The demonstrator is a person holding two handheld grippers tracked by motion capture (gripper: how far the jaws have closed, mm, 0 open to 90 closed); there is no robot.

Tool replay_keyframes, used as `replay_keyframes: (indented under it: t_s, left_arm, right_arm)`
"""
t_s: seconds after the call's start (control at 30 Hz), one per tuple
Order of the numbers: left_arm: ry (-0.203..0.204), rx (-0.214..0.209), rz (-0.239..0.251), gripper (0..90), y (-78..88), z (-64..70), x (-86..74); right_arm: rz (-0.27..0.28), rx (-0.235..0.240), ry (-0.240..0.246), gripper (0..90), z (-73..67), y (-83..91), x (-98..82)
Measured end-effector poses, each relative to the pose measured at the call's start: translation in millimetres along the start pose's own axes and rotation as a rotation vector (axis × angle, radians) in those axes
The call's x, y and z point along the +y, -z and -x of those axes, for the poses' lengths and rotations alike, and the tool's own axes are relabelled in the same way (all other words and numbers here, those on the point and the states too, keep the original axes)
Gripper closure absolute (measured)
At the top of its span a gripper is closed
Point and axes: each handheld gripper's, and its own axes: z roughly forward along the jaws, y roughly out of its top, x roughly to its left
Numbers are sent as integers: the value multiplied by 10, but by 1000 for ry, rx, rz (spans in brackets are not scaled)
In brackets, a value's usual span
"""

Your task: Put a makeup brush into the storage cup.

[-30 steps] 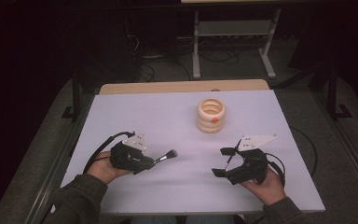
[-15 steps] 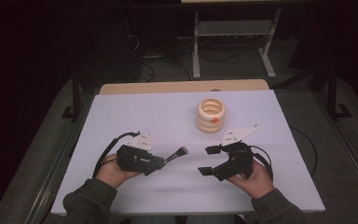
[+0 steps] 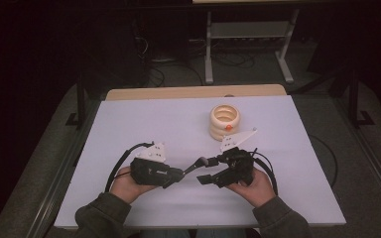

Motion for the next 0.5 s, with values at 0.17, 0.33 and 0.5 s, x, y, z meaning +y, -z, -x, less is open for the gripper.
replay_keyframes:
  t_s: [0.17,0.33,0.5]
  left_arm:
    - [-7,-15,5,795,-62,28,33]
    - [-19,-26,12,795,-115,60,65]
    - [-24,-32,17,795,-165,78,89]
  right_arm:
    - [8,38,-22,411,25,-39,5]
    - [21,65,-57,518,50,-56,-6]
    - [36,89,-63,638,57,-71,-45]
